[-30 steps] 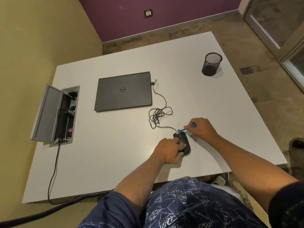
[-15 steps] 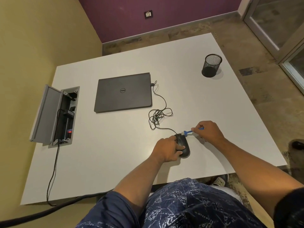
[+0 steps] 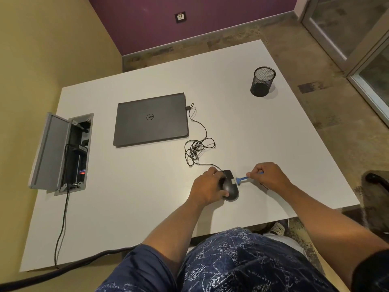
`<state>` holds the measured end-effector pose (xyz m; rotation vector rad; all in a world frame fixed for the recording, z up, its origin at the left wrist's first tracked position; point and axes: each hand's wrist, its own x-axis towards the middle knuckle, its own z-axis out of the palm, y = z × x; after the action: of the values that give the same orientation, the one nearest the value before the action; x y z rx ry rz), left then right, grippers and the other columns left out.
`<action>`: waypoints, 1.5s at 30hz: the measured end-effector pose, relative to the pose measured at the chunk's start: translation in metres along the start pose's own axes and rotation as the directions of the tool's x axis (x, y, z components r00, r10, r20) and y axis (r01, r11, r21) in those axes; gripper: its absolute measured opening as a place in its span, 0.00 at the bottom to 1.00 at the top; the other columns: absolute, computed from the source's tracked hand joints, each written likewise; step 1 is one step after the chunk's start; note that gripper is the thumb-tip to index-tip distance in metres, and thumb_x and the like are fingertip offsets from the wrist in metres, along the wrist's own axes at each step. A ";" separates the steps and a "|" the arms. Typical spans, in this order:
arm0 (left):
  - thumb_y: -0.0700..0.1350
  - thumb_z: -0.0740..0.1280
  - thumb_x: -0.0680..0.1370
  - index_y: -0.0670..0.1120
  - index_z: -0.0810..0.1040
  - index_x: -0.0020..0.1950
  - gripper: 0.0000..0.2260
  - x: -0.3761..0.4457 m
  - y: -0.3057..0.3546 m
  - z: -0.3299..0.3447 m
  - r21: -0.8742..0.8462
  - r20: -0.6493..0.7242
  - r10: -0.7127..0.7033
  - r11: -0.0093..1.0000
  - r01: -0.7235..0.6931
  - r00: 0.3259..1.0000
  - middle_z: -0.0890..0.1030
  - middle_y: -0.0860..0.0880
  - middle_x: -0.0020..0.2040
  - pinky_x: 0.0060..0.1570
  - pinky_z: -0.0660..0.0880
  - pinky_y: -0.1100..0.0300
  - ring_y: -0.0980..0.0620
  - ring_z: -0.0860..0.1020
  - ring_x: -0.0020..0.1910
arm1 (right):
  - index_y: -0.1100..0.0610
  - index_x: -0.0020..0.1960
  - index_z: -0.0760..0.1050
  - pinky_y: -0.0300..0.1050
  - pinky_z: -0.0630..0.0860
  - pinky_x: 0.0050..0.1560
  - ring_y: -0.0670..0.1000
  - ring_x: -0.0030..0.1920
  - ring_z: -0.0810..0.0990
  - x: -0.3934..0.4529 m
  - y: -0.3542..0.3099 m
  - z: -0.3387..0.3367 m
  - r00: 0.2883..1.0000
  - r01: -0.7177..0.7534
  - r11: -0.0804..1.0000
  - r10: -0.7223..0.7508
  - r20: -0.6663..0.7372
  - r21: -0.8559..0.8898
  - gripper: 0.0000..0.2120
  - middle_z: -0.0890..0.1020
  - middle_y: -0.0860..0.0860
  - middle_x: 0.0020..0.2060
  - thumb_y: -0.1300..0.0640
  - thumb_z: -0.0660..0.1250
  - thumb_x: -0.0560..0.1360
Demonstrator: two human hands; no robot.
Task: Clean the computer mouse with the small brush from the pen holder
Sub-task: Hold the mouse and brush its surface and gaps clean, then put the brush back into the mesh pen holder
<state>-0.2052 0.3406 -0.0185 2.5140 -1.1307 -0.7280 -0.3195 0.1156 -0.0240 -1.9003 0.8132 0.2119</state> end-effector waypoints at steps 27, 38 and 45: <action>0.56 0.79 0.66 0.52 0.66 0.76 0.41 0.009 -0.002 0.001 -0.071 0.060 -0.042 0.996 0.046 0.997 0.75 0.49 0.69 0.62 0.72 0.50 0.44 0.74 0.66 | 0.58 0.37 0.83 0.38 0.70 0.25 0.48 0.22 0.74 -0.010 0.017 0.002 0.975 -0.021 0.997 0.004 0.223 0.072 0.11 0.80 0.53 0.23 0.52 0.78 0.72; 0.61 0.75 0.69 0.51 0.69 0.74 0.37 0.014 0.002 -0.006 -0.013 0.018 0.041 0.999 -0.041 0.999 0.73 0.49 0.68 0.63 0.74 0.48 0.45 0.74 0.65 | 0.61 0.38 0.84 0.41 0.71 0.24 0.52 0.22 0.73 -0.010 0.026 -0.026 0.999 -0.050 0.964 0.043 0.033 0.263 0.11 0.79 0.59 0.24 0.54 0.80 0.70; 0.53 0.66 0.80 0.49 0.75 0.71 0.20 0.037 0.043 -0.023 -0.047 -0.156 0.094 0.994 -0.103 0.983 0.79 0.48 0.62 0.58 0.76 0.49 0.45 0.78 0.60 | 0.58 0.40 0.86 0.40 0.79 0.34 0.51 0.30 0.80 0.001 -0.006 -0.011 0.995 0.091 0.891 -0.067 -0.068 0.444 0.13 0.84 0.57 0.31 0.50 0.83 0.65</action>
<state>-0.1974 0.2860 0.0078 2.4029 -1.1558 -0.5226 -0.3176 0.1074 -0.0145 -1.5013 0.7419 -0.0740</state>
